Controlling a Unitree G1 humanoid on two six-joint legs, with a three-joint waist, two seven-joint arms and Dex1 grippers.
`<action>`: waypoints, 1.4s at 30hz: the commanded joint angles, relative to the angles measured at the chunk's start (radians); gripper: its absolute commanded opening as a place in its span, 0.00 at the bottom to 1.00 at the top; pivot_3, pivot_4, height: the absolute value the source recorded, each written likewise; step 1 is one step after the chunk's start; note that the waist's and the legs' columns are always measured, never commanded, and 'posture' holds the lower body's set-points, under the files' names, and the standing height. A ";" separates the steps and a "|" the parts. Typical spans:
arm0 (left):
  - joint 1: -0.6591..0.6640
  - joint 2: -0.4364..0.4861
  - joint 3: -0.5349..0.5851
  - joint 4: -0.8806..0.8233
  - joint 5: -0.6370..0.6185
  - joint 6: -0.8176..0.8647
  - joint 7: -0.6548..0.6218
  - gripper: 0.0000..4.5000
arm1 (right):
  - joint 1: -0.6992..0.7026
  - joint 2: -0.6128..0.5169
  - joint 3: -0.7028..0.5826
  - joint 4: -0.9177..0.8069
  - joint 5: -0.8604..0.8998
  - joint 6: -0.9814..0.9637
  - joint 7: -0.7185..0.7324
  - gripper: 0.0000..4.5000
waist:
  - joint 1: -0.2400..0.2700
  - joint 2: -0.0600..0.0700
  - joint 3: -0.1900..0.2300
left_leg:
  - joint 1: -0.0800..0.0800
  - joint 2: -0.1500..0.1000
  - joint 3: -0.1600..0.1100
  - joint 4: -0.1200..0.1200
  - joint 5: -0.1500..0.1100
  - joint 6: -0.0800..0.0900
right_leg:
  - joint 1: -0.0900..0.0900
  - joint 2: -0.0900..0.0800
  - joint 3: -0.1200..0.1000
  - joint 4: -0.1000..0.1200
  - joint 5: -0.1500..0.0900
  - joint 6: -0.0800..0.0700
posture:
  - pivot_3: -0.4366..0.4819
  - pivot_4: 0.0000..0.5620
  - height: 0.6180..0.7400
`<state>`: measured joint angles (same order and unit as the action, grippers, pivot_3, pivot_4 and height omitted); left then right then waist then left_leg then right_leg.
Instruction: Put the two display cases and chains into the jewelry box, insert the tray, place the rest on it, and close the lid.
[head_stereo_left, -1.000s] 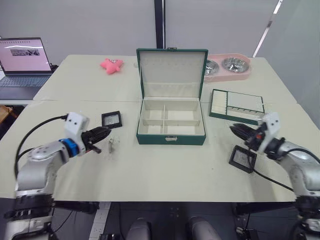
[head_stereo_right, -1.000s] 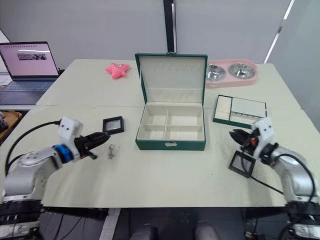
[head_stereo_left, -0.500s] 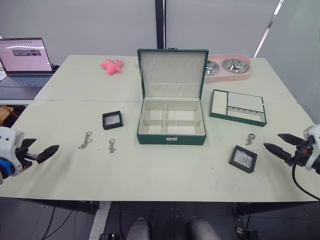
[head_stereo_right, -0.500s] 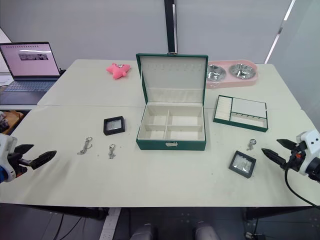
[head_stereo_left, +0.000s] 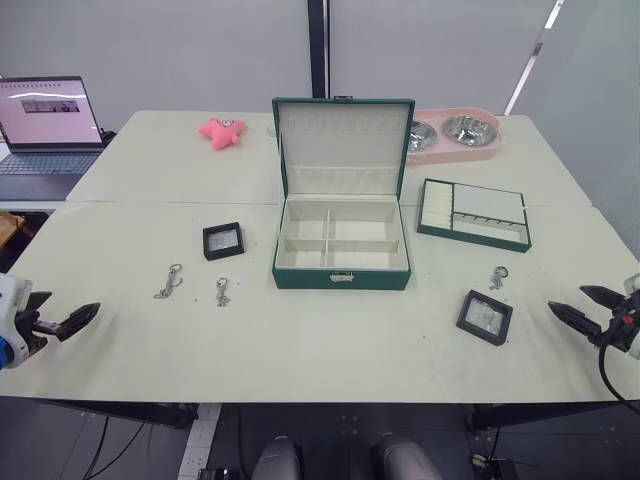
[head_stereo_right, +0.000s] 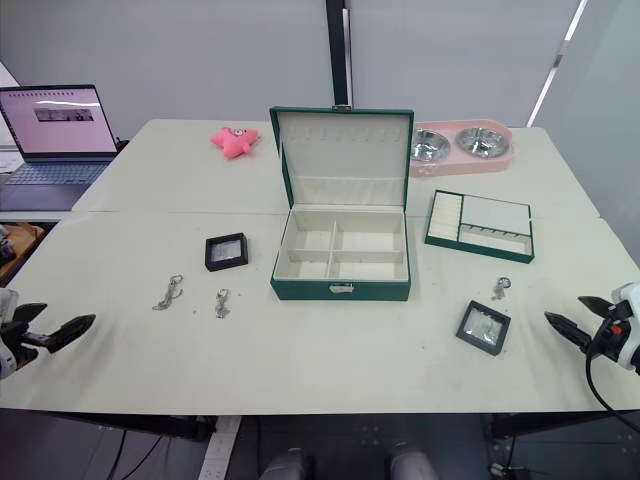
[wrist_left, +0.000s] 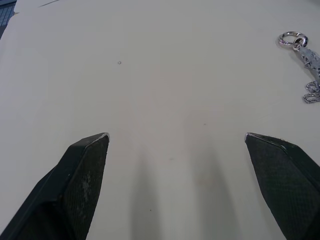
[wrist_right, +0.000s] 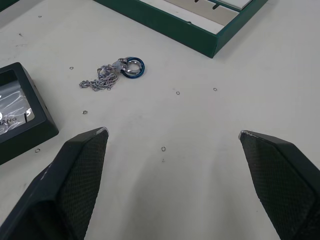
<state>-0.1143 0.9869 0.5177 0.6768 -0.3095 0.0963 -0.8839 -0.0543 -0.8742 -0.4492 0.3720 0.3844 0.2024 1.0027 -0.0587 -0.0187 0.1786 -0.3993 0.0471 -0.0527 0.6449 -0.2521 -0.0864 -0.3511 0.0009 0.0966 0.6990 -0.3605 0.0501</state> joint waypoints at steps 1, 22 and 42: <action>-0.010 0.030 0.018 0.006 0.001 -0.025 0.004 1.00 | -0.013 -0.023 -0.018 -0.007 0.003 -0.021 0.003 0.99 | 0.000 0.000 0.000 | 0.000 0.000 0.000 0.000 0.000 0.000 | 0.000 0.000 0.000 0.000 0.000 0.000 | 0.48 0.27 1.00; 0.057 -0.265 0.052 -0.410 -0.149 0.137 0.188 1.00 | -0.292 0.183 0.291 -0.645 0.255 0.338 -0.060 0.99 | 0.003 0.000 0.000 | -0.001 0.000 -0.002 0.001 0.000 0.000 | 0.000 -0.001 -0.001 0.001 0.000 0.000 | 0.48 0.27 1.00; -0.013 -0.397 -0.077 -0.449 -0.096 0.135 0.293 1.00 | -0.205 0.261 0.464 -0.659 0.115 0.160 -0.005 0.99 | 0.009 -0.004 -0.002 | -0.001 0.000 -0.003 0.001 0.000 0.000 | 0.000 -0.001 -0.002 0.001 0.000 0.000 | 0.48 0.27 1.00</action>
<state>-0.1203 0.5844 0.4346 0.2327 -0.4139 0.2529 -0.5999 -0.2752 -0.5894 0.0688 -0.2631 0.4873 0.3858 0.9836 -0.0497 -0.0228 0.1766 -0.4001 0.0471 -0.0557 0.6463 -0.2520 -0.0866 -0.3510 0.0003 0.0944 0.7000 -0.3605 0.0500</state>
